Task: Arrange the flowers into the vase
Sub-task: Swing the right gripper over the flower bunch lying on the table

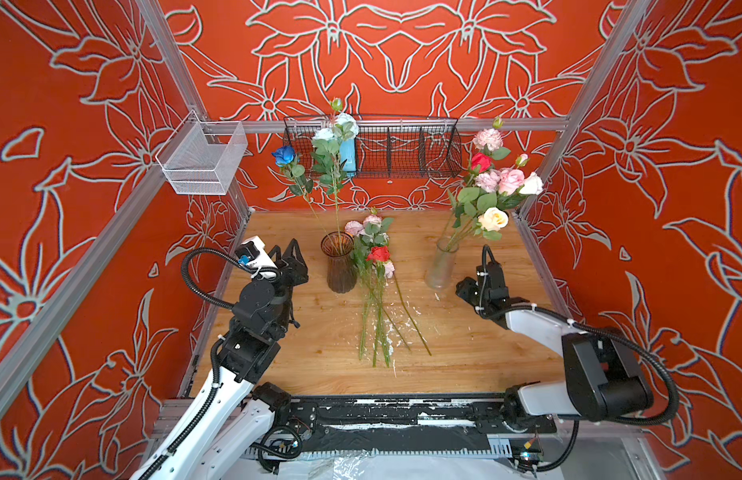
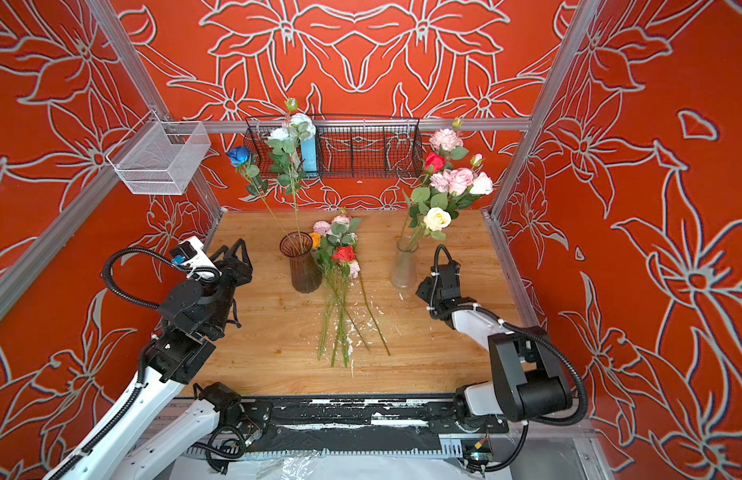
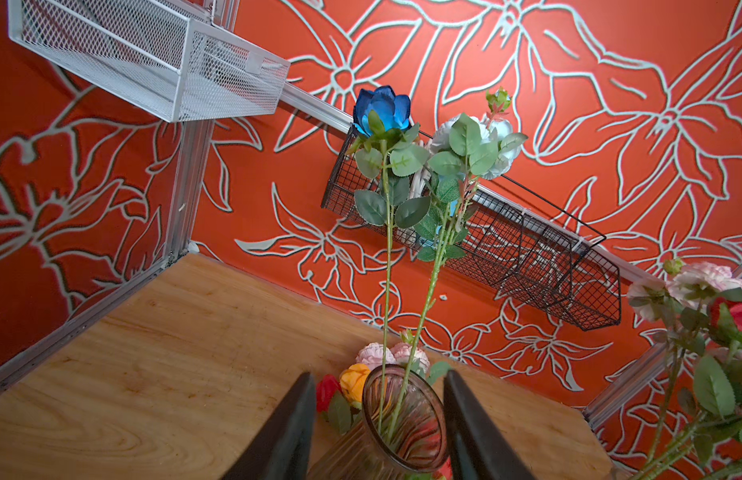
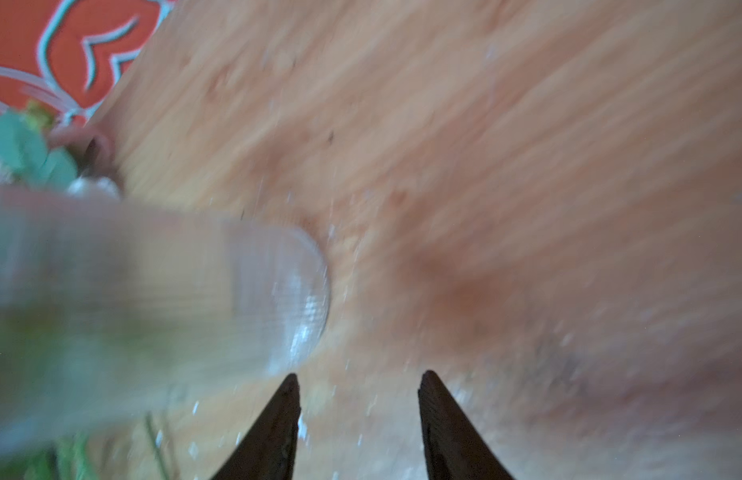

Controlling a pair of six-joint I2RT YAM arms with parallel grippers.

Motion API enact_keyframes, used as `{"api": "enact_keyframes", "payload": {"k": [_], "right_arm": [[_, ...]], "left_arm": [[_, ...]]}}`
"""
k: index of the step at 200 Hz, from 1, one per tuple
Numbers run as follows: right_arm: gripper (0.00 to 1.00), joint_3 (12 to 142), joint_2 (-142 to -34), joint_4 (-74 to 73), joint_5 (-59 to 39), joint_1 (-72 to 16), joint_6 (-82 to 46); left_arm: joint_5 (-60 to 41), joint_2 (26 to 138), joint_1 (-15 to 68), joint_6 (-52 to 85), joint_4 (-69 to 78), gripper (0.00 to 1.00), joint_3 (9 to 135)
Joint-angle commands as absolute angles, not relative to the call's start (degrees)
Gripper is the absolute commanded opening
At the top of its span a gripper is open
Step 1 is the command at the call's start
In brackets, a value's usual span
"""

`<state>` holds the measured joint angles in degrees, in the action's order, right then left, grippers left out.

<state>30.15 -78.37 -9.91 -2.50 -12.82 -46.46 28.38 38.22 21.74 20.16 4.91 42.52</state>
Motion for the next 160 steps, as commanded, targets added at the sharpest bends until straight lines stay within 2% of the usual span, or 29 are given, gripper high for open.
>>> {"api": "enact_keyframes", "payload": {"k": [1, 19, 47, 105, 160], "right_arm": [[0.48, 25.47, -77.88, -23.84, -8.26, -14.92, -55.31], [0.48, 22.82, -79.60, -33.73, -8.52, -16.38, -59.87], [0.47, 22.90, -84.51, -38.84, -6.62, -17.18, -63.00], [0.43, 25.14, -94.79, -44.48, -5.58, -18.15, -64.27], [0.44, 27.41, -97.85, -43.66, -1.54, -18.19, -63.82]], "left_arm": [[28.90, 38.17, 21.29, 20.19, 6.09, 0.50, 42.28], [28.90, 38.28, 21.36, 20.07, 6.15, 0.50, 42.28], [28.96, 38.07, 21.36, 19.96, 6.24, 0.50, 42.28], [29.25, 37.92, 21.35, 19.63, 6.33, 0.50, 42.21], [29.54, 37.84, 21.31, 18.99, 6.59, 0.50, 42.19]]}}
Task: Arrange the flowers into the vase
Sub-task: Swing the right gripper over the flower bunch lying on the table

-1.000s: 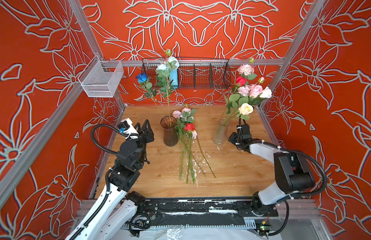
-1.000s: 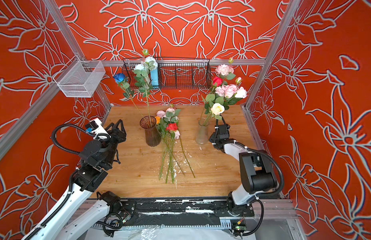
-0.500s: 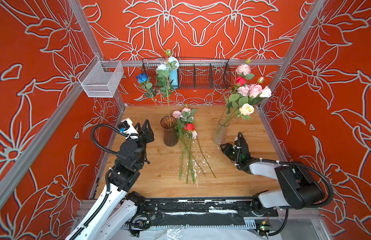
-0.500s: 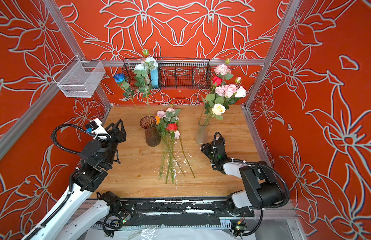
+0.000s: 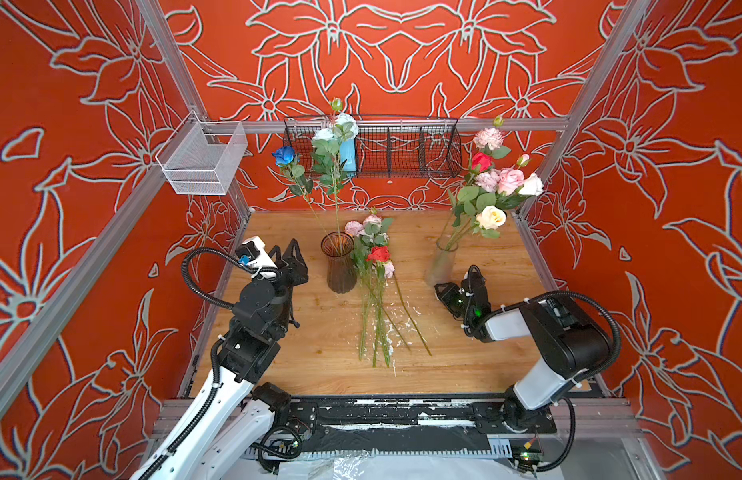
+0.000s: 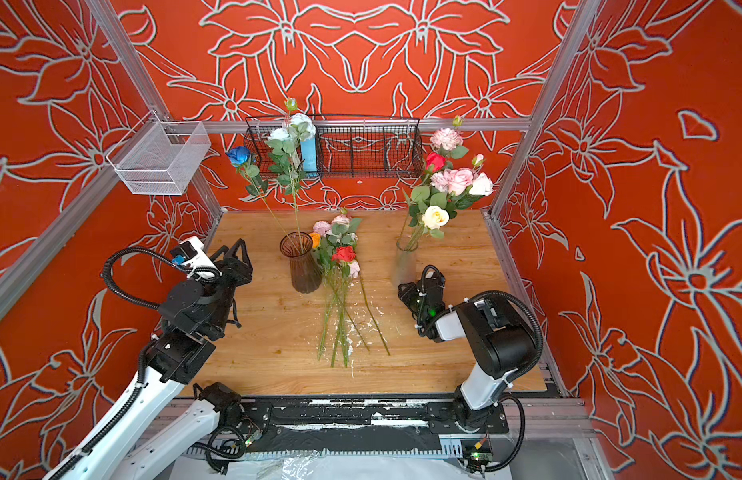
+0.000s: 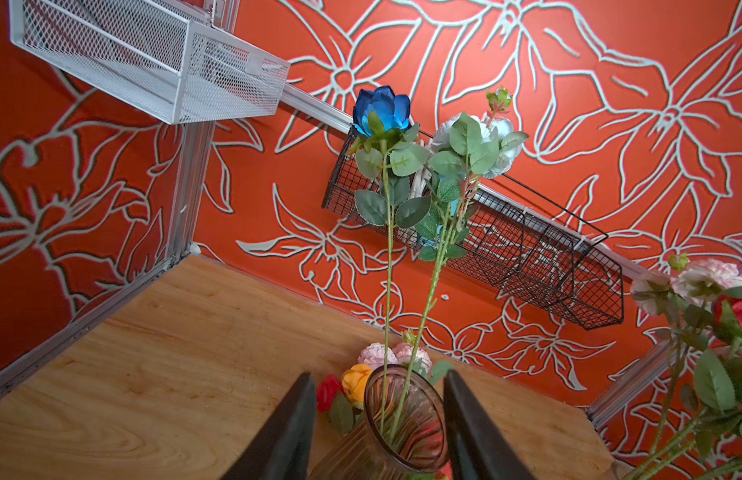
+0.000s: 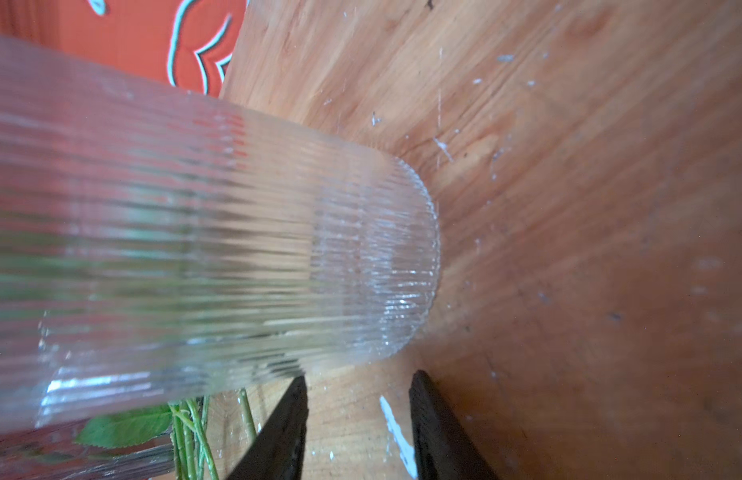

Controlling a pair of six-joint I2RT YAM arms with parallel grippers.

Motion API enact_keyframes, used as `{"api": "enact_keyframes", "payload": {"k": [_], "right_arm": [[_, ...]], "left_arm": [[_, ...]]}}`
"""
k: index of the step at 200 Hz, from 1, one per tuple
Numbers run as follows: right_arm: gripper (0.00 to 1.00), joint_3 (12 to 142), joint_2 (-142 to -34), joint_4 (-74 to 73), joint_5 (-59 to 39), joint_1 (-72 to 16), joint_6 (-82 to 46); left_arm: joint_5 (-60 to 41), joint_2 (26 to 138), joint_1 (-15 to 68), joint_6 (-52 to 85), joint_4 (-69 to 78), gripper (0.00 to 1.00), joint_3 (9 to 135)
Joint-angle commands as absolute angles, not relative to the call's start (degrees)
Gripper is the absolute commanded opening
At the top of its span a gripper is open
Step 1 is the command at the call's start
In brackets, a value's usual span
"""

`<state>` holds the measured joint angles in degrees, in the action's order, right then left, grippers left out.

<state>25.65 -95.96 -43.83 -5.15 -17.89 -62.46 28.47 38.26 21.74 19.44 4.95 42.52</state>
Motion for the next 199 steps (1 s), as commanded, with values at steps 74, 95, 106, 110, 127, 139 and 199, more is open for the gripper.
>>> {"api": "enact_keyframes", "payload": {"k": [74, 95, 106, 110, 127, 139, 199], "right_arm": [[0.48, 34.06, -102.52, -39.28, 1.80, -16.98, -62.99], [0.48, 35.32, -103.40, -38.11, 2.00, -16.83, -62.06], [0.48, 35.50, -103.32, -38.02, 2.11, -16.61, -61.42], [0.48, 35.61, -103.16, -37.59, 2.20, -16.41, -61.23], [0.49, 35.87, -102.49, -36.05, 1.59, -15.76, -61.37], [0.49, 35.05, -101.15, -36.30, 1.25, -15.86, -60.83], [0.50, 33.33, -81.88, -14.71, 8.49, -24.32, -51.36]], "left_arm": [[29.88, 37.71, 21.36, 18.65, 6.68, 0.50, 42.19], [29.96, 37.66, 21.35, 18.70, 6.77, 0.51, 42.19], [30.04, 37.62, 21.31, 18.70, 6.77, 0.50, 42.10], [30.00, 37.69, 21.33, 18.68, 6.77, 0.50, 42.11], [29.64, 37.71, 21.34, 19.11, 6.59, 0.50, 42.10], [29.36, 37.71, 21.35, 19.30, 6.50, 0.50, 42.10], [29.88, 37.73, 21.35, 19.33, 6.14, 0.51, 42.19]]}}
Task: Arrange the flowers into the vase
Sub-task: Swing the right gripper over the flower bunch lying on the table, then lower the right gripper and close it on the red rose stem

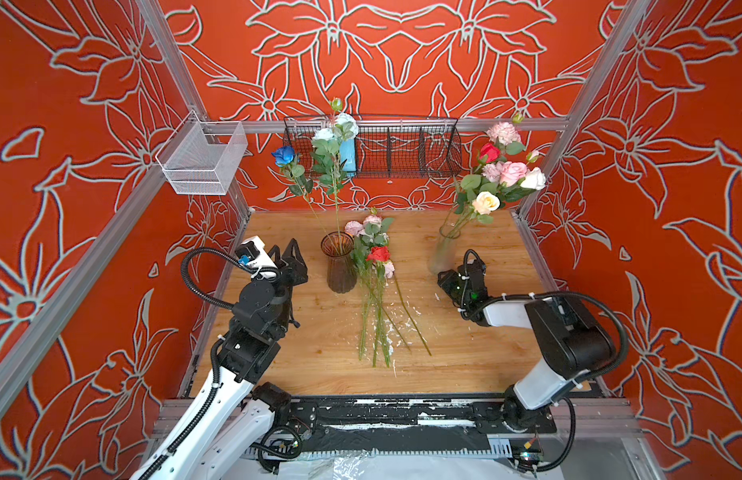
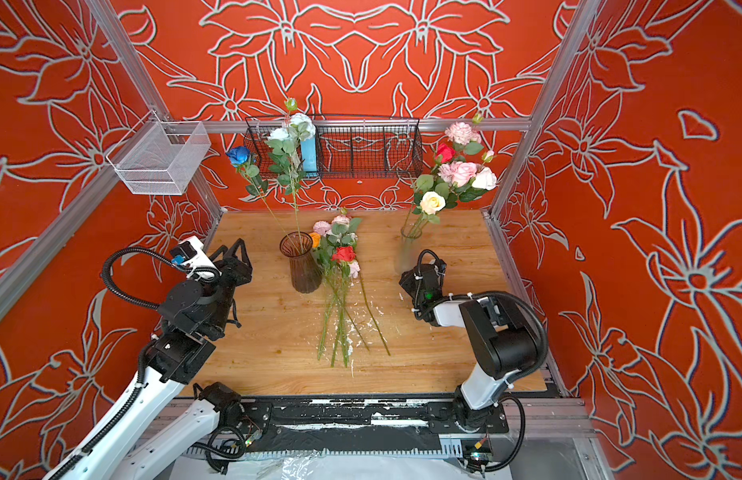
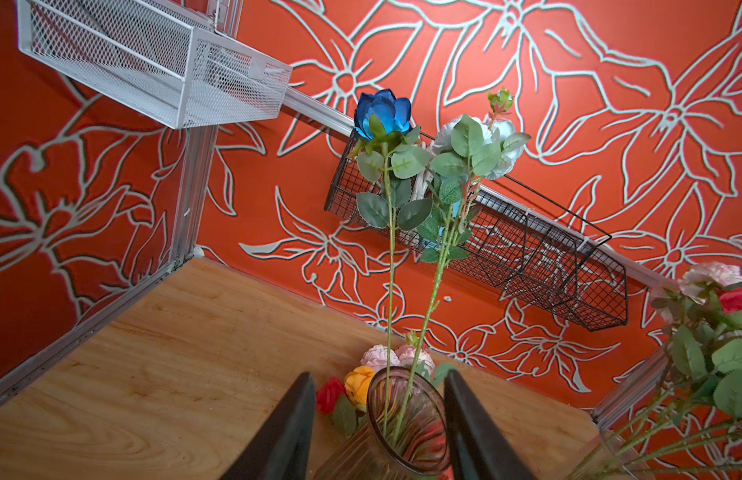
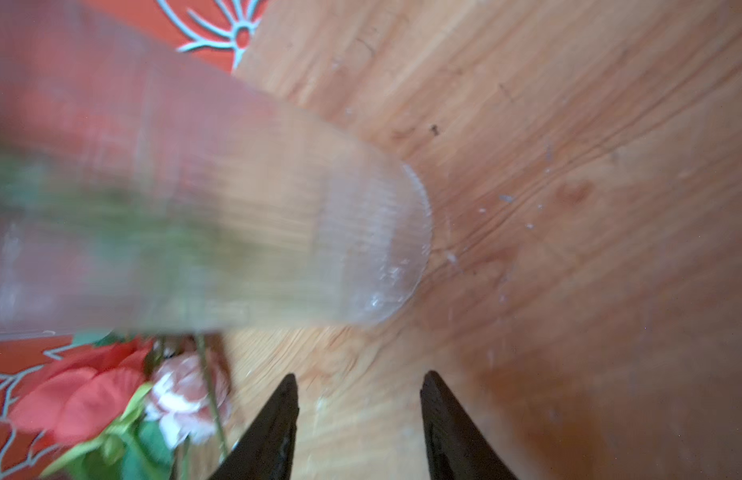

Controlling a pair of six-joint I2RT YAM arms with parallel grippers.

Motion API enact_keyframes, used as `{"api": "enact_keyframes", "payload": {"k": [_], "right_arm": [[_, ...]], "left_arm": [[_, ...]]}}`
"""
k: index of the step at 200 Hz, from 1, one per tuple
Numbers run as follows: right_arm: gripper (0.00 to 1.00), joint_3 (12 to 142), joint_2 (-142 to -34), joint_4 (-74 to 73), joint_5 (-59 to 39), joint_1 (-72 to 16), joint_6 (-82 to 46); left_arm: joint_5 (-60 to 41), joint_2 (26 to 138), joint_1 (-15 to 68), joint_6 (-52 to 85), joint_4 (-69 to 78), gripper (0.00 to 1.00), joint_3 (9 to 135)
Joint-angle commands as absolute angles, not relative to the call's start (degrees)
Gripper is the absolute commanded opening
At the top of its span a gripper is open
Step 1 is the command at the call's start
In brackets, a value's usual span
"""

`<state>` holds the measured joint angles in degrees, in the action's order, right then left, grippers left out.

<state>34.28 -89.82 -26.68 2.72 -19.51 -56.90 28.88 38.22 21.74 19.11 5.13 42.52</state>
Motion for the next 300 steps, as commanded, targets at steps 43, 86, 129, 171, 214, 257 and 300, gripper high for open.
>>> {"api": "enact_keyframes", "payload": {"k": [43, 86, 129, 171, 214, 257, 300], "right_arm": [[0.44, 37.25, -75.59, -1.51, 18.22, -42.53, -43.98], [0.38, 59.39, -92.88, 9.82, 19.49, -53.30, -29.27], [0.37, 76.33, -107.83, 17.45, 16.35, -53.70, -18.60], [0.37, 83.80, -116.01, 20.99, 14.44, -53.03, -14.66], [0.28, 84.54, -118.45, 19.83, 13.09, -52.01, -13.46], [0.13, 83.28, -115.52, 18.60, 13.01, -51.11, -14.89], [0.05, 81.39, -112.79, 17.28, 14.05, -50.19, -16.97]], "left_arm": [[29.46, 37.31, 21.31, 19.81, 6.16, 0.52, 42.10], [28.07, 38.13, 21.27, 21.61, 5.10, 0.52, 42.54], [27.43, 38.24, 21.27, 22.01, 4.59, 0.54, 42.89], [26.98, 37.80, 21.27, 22.46, 4.55, 0.57, 42.89], [25.10, 38.32, 21.26, 22.42, 4.42, 0.57, 43.21], [25.26, 37.88, 21.26, 22.18, 4.39, 0.57, 43.31], [25.26, 37.77, 21.26, 21.97, 4.39, 0.57, 43.33]]}}
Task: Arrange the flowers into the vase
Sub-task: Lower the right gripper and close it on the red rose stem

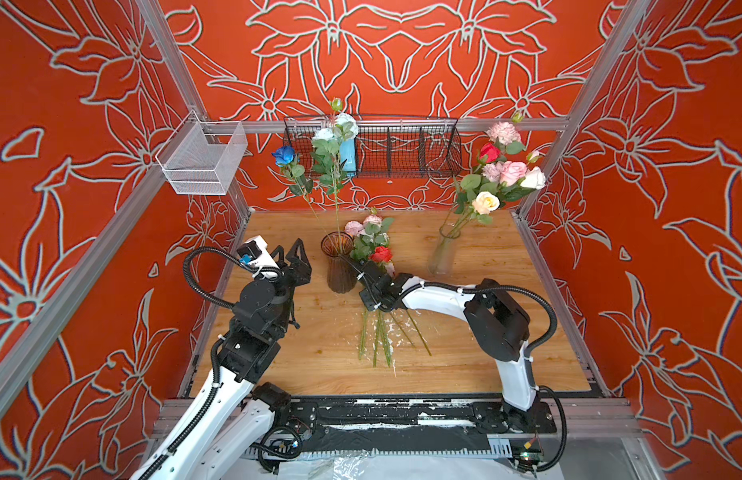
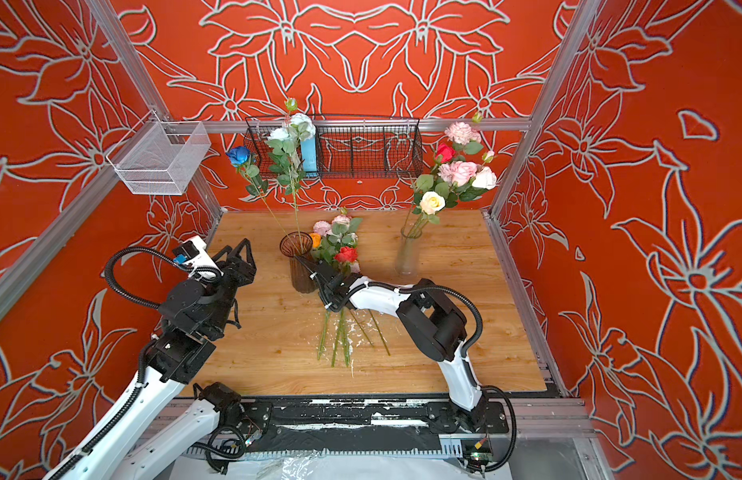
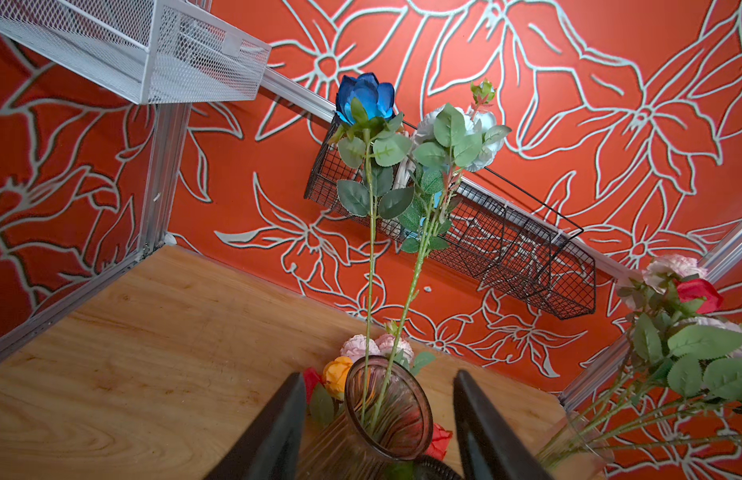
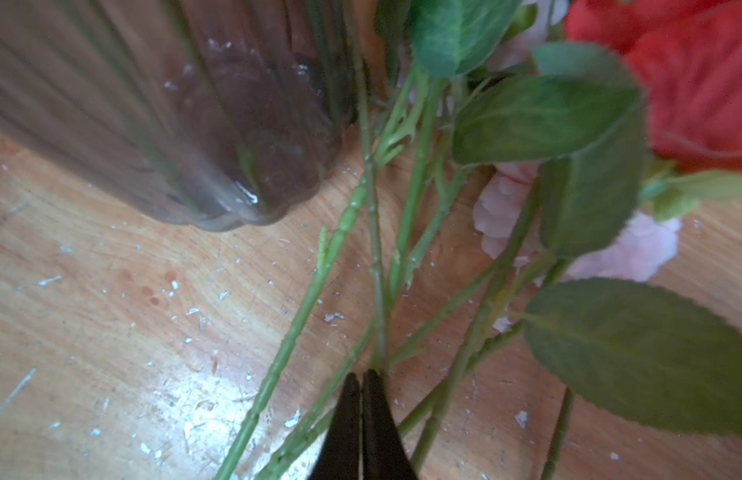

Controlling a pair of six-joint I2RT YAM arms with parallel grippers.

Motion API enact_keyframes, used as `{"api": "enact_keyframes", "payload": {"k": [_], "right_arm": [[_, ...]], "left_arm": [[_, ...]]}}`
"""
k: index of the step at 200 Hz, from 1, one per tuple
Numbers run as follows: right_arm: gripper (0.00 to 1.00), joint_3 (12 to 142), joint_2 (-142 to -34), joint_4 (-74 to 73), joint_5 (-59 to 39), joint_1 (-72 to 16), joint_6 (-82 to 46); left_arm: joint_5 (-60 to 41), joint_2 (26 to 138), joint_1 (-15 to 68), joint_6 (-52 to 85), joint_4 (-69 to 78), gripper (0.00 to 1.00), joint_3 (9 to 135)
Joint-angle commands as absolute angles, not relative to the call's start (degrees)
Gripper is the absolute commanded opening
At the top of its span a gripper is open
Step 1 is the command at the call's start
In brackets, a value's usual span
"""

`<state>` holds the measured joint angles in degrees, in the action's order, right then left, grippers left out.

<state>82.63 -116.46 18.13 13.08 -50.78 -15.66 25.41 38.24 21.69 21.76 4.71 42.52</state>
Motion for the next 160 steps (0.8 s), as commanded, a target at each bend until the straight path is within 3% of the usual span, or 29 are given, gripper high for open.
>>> {"api": "enact_keyframes", "payload": {"k": [1, 52, 160], "right_arm": [[0.05, 81.26, -112.64, 17.21, 14.10, -50.15, -17.01], [0.00, 78.78, -110.42, 15.12, 14.49, -47.32, -19.12], [0.00, 74.40, -104.05, 11.85, 13.75, -43.64, -21.14]], "left_arm": [[25.24, 37.78, 21.26, 21.97, 4.39, 0.57, 43.33], [24.66, 37.98, 21.18, 22.16, 4.01, 0.57, 43.61], [23.87, 38.25, 21.07, 22.43, 3.78, 0.58, 43.86]]}}
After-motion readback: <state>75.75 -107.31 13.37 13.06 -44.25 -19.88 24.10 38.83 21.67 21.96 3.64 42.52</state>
